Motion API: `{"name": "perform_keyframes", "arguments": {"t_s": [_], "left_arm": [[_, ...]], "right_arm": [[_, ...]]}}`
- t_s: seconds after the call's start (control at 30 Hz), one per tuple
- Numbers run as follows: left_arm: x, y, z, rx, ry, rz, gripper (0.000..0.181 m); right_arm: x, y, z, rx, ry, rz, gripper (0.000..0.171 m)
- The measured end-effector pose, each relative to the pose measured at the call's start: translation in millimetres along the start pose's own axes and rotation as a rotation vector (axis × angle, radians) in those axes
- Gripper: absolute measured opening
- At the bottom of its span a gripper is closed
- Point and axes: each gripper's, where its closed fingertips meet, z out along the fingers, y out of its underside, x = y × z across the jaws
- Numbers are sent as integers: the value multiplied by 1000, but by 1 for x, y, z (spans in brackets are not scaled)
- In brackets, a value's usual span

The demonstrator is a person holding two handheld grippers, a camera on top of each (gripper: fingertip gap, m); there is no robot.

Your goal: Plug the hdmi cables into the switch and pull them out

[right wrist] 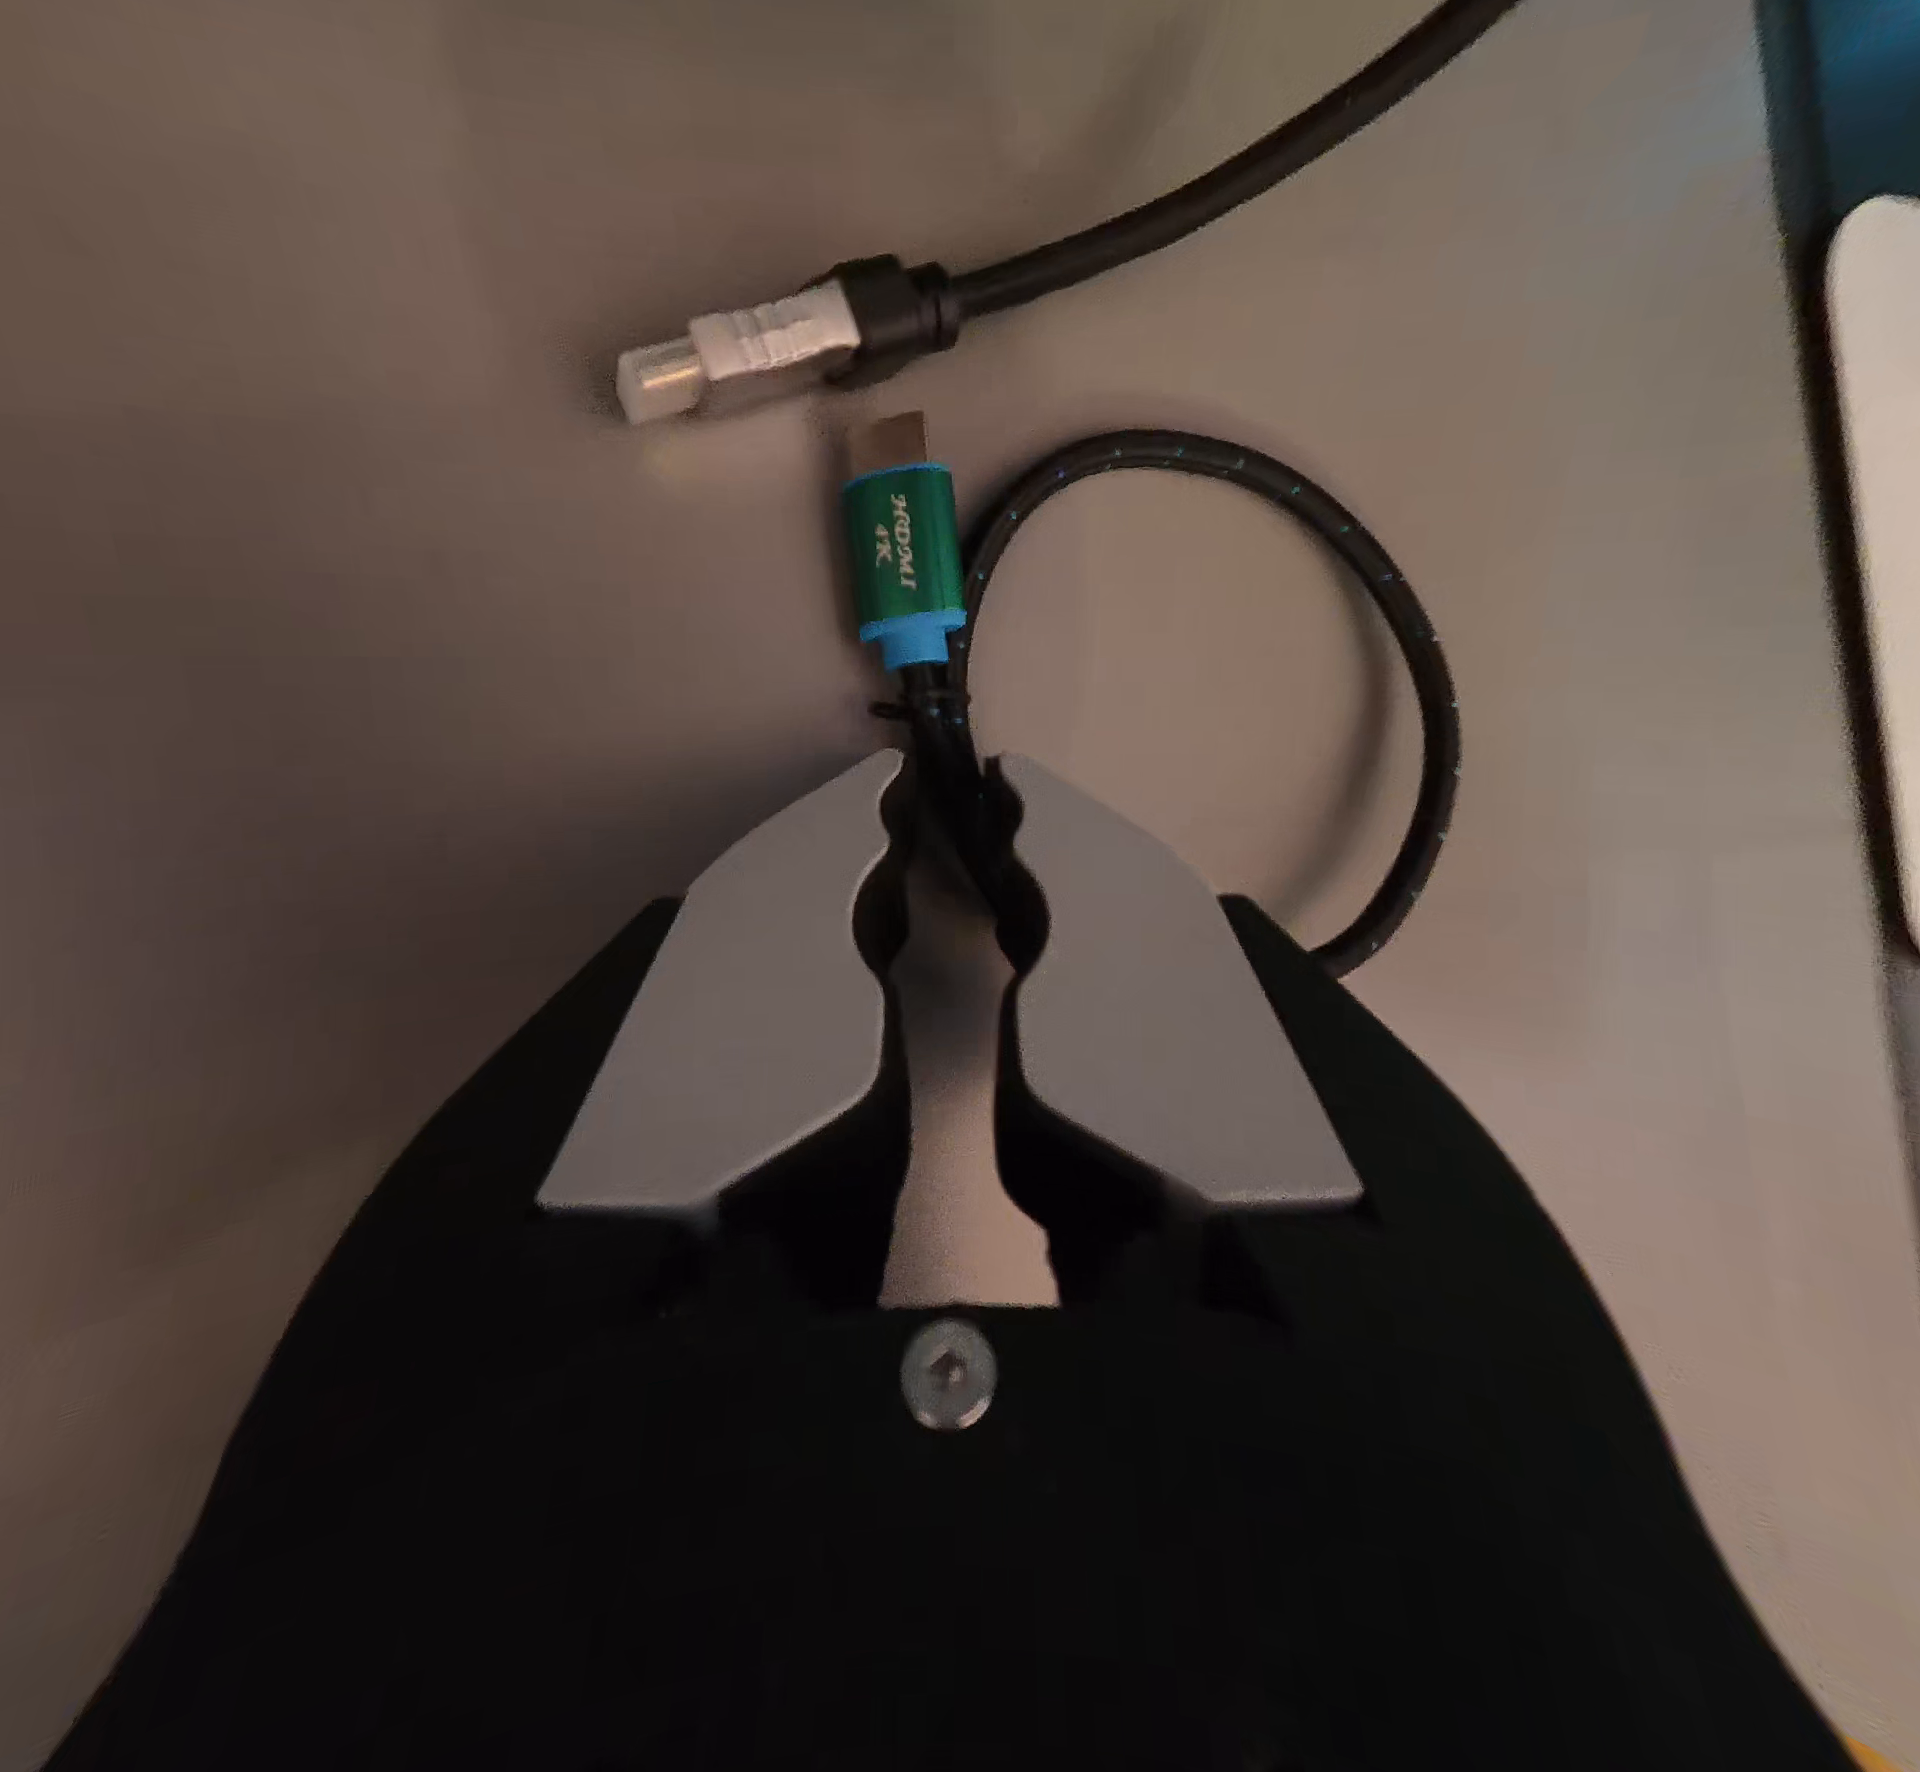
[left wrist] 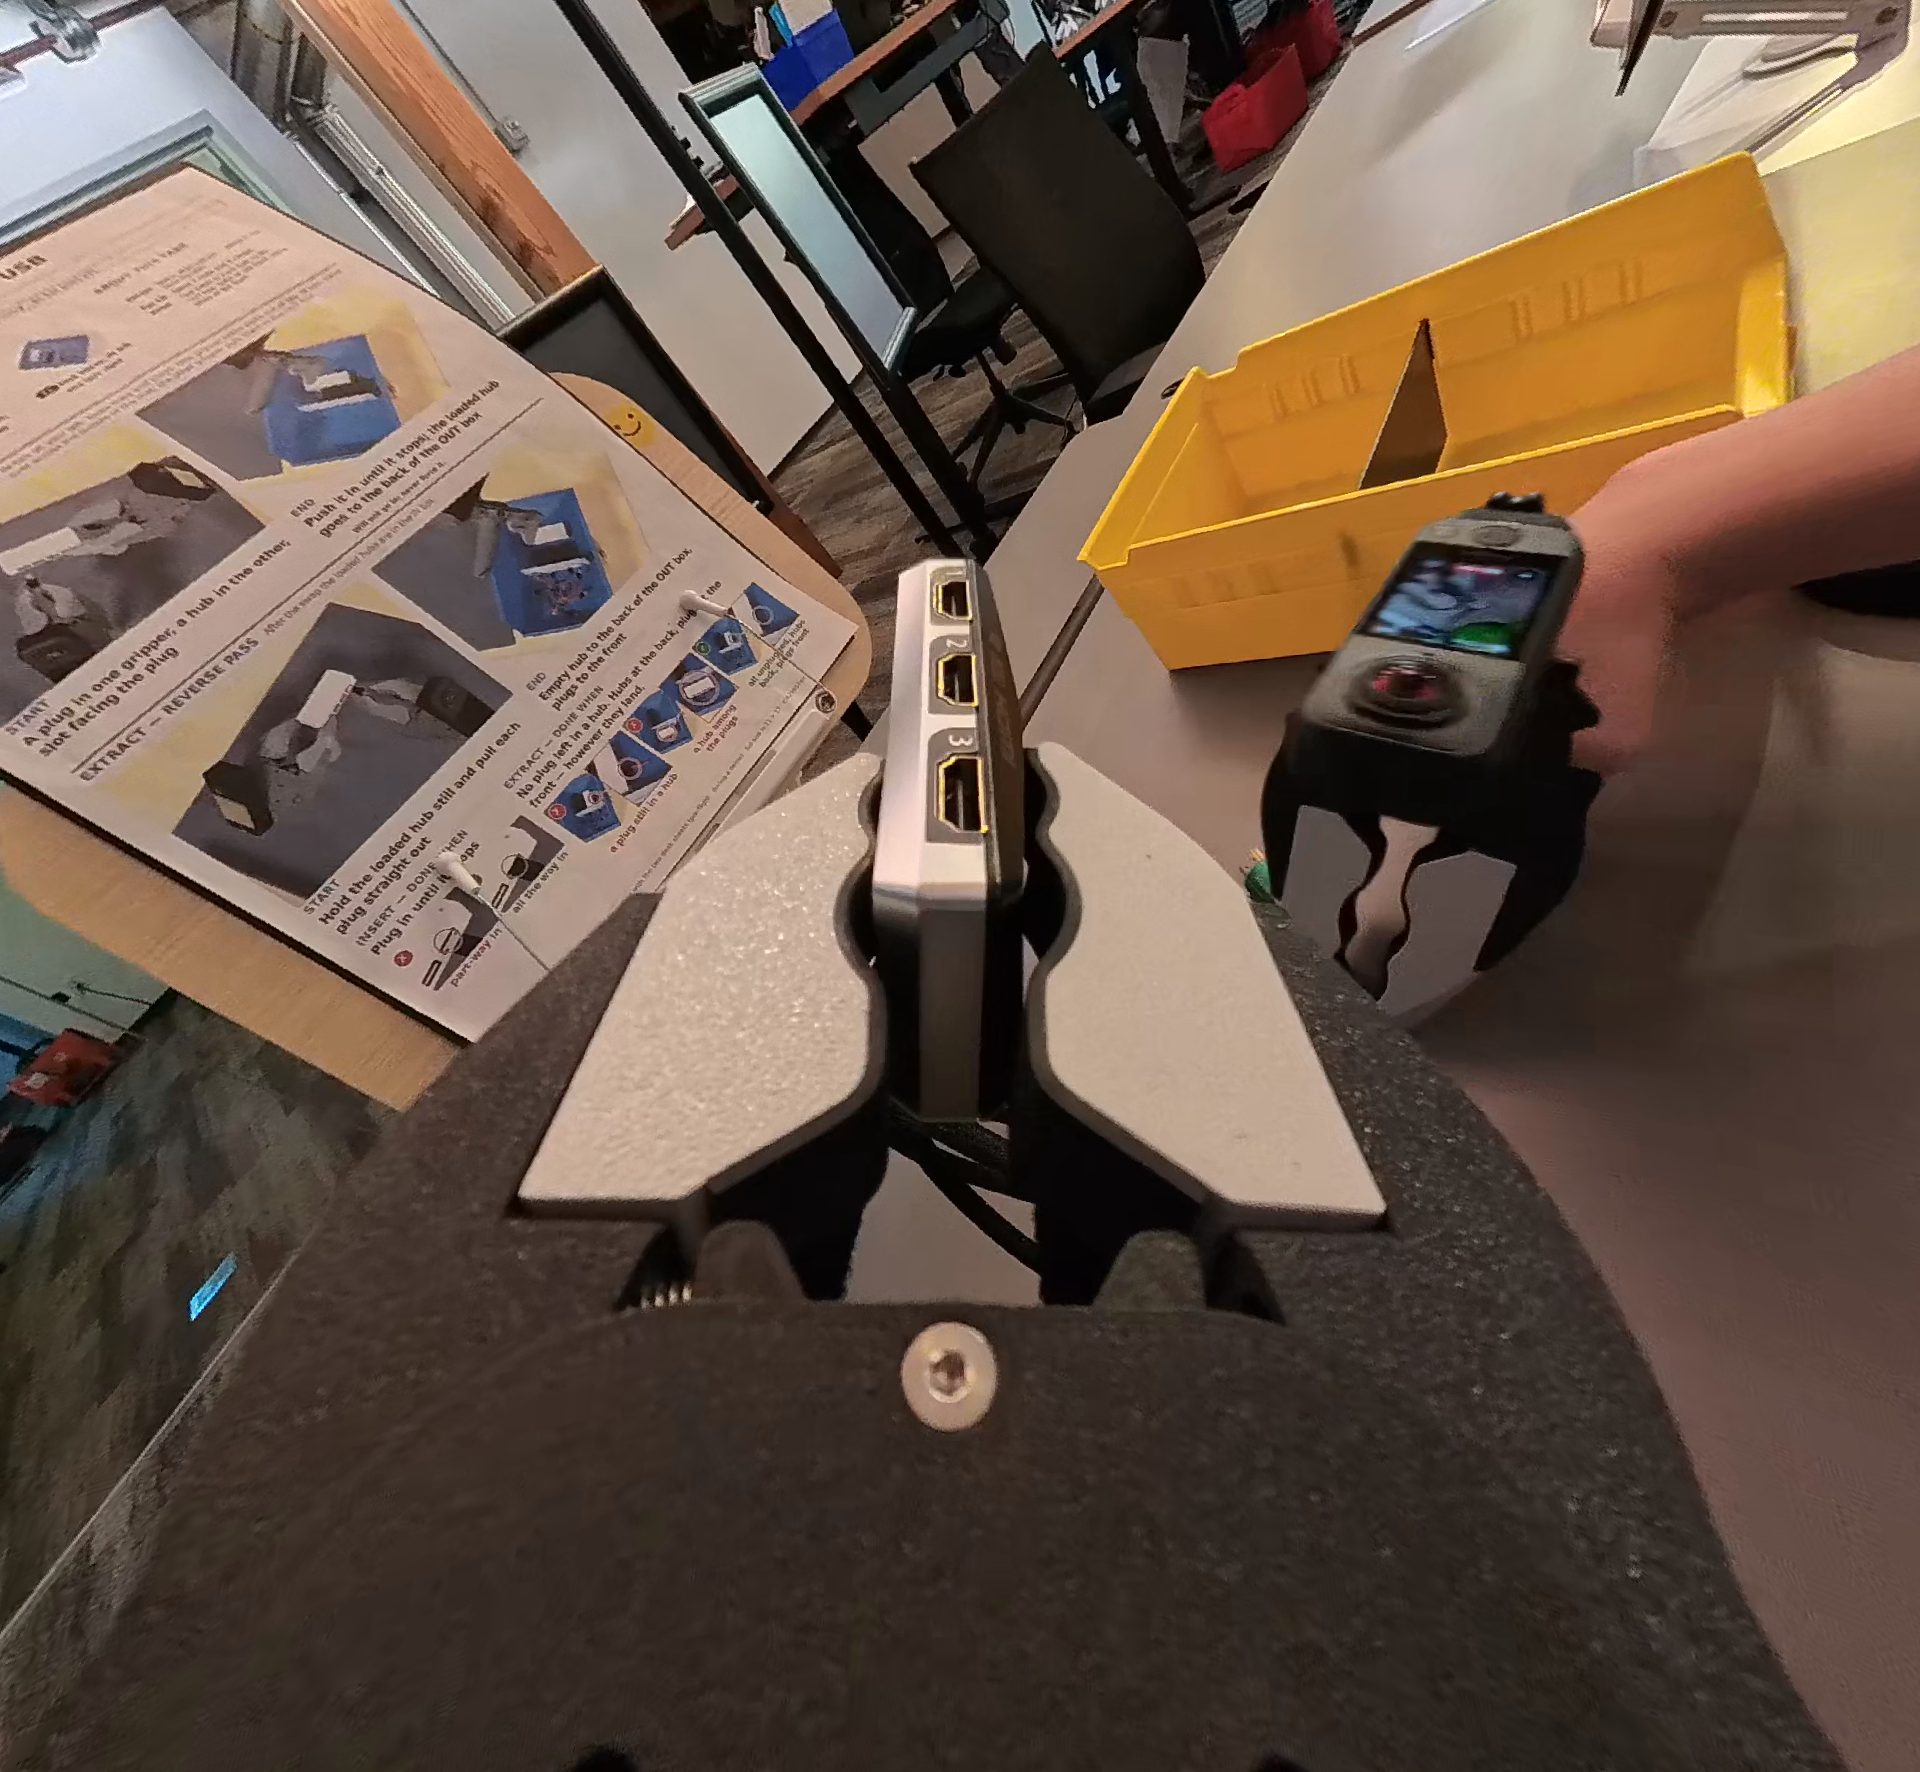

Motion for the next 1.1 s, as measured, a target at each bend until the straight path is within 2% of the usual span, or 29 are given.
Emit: {"name": "perform_keyframes", "arguments": {"t_s": [0.1,0.17,0.27,0.4,0.5,0.57,0.63,0.73,0.8,0.9,1.0,1.1], "left_arm": [[-1,0,-2,-1,-4,1,22],[-4,-2,-5,8,-9,-7,23],[-10,-6,-12,19,-25,-12,22],[-15,-10,-19,34,-39,-18,22],[-16,-10,-18,31,-39,-18,22],[-14,-8,-17,22,-37,-16,22],[-13,-6,-15,15,-34,-13,22],[-11,-5,-12,9,-28,-10,22],[-9,-4,-11,6,-23,-10,22],[-8,-2,-9,-2,-20,-7,23],[-10,-1,-10,-7,-24,-5,23],[-12,-2,-11,0,-26,-14,22]], "right_arm": [[-2,-3,-1,-18,-98,153,9],[-22,-25,-13,69,-244,290,7],[-58,-64,-55,215,-495,448,6],[-111,-82,-109,258,-885,623,6],[-126,-83,-115,234,-1147,865,8],[-114,-85,-113,261,-1278,1041,8],[-89,-85,-107,345,-1245,1104,7],[-51,-71,-91,377,-1006,1078,9],[-33,-49,-73,292,-801,1030,8],[-23,1,-41,36,-490,888,7],[-17,6,-32,38,-324,779,9],[-10,4,-33,62,-65,568,25]]}}
